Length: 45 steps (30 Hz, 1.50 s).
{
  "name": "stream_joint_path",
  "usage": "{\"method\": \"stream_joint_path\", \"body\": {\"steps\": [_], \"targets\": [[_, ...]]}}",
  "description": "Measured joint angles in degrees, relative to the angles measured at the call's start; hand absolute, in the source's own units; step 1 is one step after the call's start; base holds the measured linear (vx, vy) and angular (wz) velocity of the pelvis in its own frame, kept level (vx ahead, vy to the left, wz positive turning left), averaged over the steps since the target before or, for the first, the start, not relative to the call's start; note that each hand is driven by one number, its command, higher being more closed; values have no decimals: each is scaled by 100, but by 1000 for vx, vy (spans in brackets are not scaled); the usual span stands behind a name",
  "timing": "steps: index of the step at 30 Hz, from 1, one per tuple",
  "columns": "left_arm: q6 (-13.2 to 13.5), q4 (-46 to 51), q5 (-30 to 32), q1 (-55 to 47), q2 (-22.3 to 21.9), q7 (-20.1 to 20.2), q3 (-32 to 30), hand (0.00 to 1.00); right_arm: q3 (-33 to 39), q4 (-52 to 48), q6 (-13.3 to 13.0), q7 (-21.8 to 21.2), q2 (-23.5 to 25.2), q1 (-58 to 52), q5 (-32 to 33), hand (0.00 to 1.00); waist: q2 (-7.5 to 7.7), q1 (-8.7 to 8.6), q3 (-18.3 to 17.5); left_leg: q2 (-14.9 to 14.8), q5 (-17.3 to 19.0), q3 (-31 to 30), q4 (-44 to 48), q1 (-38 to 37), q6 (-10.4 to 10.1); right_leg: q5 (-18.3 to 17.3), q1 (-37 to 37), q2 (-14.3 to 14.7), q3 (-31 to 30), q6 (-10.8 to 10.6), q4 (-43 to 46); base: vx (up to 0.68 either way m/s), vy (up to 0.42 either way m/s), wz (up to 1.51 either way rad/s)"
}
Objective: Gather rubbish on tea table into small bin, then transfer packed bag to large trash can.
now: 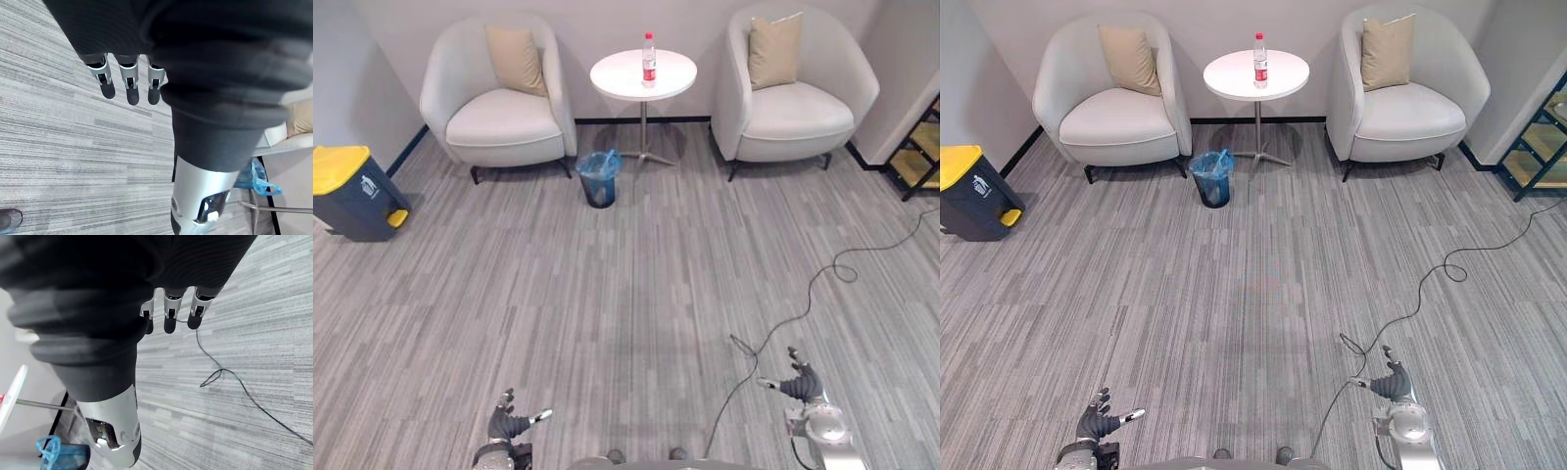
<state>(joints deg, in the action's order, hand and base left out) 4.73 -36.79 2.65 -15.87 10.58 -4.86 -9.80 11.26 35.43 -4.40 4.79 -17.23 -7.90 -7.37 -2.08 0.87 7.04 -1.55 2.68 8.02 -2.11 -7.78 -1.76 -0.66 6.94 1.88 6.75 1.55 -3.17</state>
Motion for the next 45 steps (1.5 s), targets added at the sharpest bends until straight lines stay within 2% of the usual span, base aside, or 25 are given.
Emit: {"method": "stream_joint_path", "body": {"steps": [8, 19, 23, 25, 26, 28, 29, 30, 31, 33, 34, 36, 37, 38, 39, 40, 41, 42, 43, 44, 45], "targets": [[0, 0, 27, -91, -14, 113, -55, 0, 158, -1, 45, -11, -23, -54, 5, 0, -44, -11, -24, -9, 4, 5, 21, -6, -3, -75, -28, -6, -46, -114, 97, -21, -3, 0], [-53, 22, 26, -100, -90, 98, -206, 0, 231, -2, 75, 9, -42, -66, 10, 0, -52, -4, -26, -19, 24, 134, 33, 170, 20, -40, -272, 3, -139, -61, 110, -35, -6, -4], [-66, 56, 7, -98, -127, 94, -218, 0, 237, -1, 101, 33, -46, 128, 20, 0, -81, 9, -11, -68, 275, 327, 436, 503, 111, -79, -559, 12, -350, -111, 302, 29, 14, -32], [-73, 165, -56, -96, -150, 92, -221, 0, 241, 2, 116, 47, -49, 235, 56, 0, -137, 5, 42, -87, 491, 436, 772, 701, 174, -391, -939, -28, -404, -201, 946, 40, 47, -27], [-83, 301, -94, -97, -147, 90, -238, 0, 242, 2, 138, 50, -48, 236, 55, 0, -130, 8, 86, -38, 653, 481, 971, 728, 219, -787, -1238, -133, -410, -333, 1678, 38, 65, -11], [-85, 391, -101, -94, -143, 76, -245, 0, 240, 34, 191, 54, -46, 187, 54, 0, -93, 2, 152, 21, 865, 489, 1183, 721, 275, -1081, -1483, -282, -291, -530, 2415, 47, 79, -7], [-101, 409, -106, -93, -141, 38, -255, 0, 231, 95, 255, 55, -24, 201, 54, 0, -130, 10, 211, 52, 1097, 474, 1383, 686, 346, -1189, -1842, -453, -46, -588, 3347, 55, 85, -5], [-117, 411, -107, -93, -135, 20, -257, 0, 228, 105, 262, 58, -1, 197, 55, 0, -116, -6, 249, 62, 1183, 454, 1444, 666, 406, -1227, -2049, -547, 65, -621, 3758, 89, 87, -1], [-136, 420, -128, -69, -117, -48, -275, 0, 215, 154, 298, 57, 42, 173, 57, 0, -47, -15, 301, 107, 1282, 454, 1460, 565, 454, -1344, -2291, -721, 260, -559, 4272, 133, 56, 2], [-180, 420, -208, -37, -111, -85, -310, 0, 204, 157, 319, 58, 62, 182, 67, 0, -73, -17, 381, 68, 1377, 438, 1418, 357, 418, -1459, -2474, -813, 465, -562, 4118, 165, 38, 0], [-180, 419, -211, -28, -110, -104, -315, 0, 204, 157, 319, 59, 61, 191, 72, 0, -72, -24, 401, 42, 1403, 392, 1409, 324, 409, -1451, -2543, -806, 506, -551, 3958, 291, -21, 34], [-183, 411, -214, 110, -112, -162, -315, 0, 206, 162, 319, 80, 57, 217, 74, 0, -117, -161, 509, -134, 1467, 209, 1339, 170, 286, -1280, -2781, -786, 665, -540, 3158, 391, -80, 53], [-183, 388, -212, 195, -113, -167, -315, 0, 205, 205, 321, 92, 58, 256, 75, 0, -131, -189, 573, -233, 1480, 85, 1209, -13, 173, -896, -2877, -769, 732, -525, 2559, 452, -142, 60], [-183, 366, -210, 230, -113, -173, -315, 0, 206, 208, 323, 123, 54, 257, 75, 0, -102, -237, 562, -312, 1532, -32, 1072, -171, 31, -344, -2927, -728, 730, -464, 2052, 484, -160, 63], [-183, 360, -203, 241, -116, -171, -312, 0, 206, 208, 324, 135, 51, 261, 75, 0, -99, -268, 562, -372, 1583, -101, 1045, -264, -58, 13, -2912, -716, 732, -432, 2022, 632, -252, 52], [-184, 311, -187, 258, -149, -168, -311, 0, 209, 210, 325, 147, 45, 282, 76, 0, -166, -297, 540, -558, 1620, -186, 1195, -301, -159, 87, -2918, -633, 798, 5, 2303, 434, -183, 26], [-184, 306, -175, 260, -144, -164, -309, 0, 204, 197, 322, 148, 69, 345, 78, 0, -162, -295, 542, -626, 1566, -182, 1431, -219, -257, -73, -2928, -615, 842, 45, 2440, 629, -315, 17], [-198, 286, -156, 287, -150, -164, -307, 0, 203, 183, 305, 147, 101, 411, 118, 0, -163, -283, 546, -766, 1417, -154, 2221, 66, -499, -358, -2817, -566, 913, 102, 2569, 531, -287, 12], [-202, 287, -140, 313, -163, -163, -308, 0, 184, 177, 298, 149, 101, 415, 144, 0, -215, -265, 570, -972, 1058, -141, 3446, 492, -592, -526, -2481, -439, 980, 201, 2464, 651, -344, 13], [-203, 289, -135, 315, -162, -164, -310, 0, 146, 167, 293, 156, 106, 414, 206, 0, -237, -227, 600, -1146, 811, -145, 4150, 780, -577, -589, -2214, -347, 995, 251, 2311, 565, -262, 5], [-204, 295, -133, 324, -161, -163, -309, 0, 78, 114, 277, 183, 141, 392, 319, 0, -245, -151, 656, -1492, 857, -57, 5462, 1261, -503, -639, -1695, -121, 1008, 293, 1941, 654, -261, -8]]}}
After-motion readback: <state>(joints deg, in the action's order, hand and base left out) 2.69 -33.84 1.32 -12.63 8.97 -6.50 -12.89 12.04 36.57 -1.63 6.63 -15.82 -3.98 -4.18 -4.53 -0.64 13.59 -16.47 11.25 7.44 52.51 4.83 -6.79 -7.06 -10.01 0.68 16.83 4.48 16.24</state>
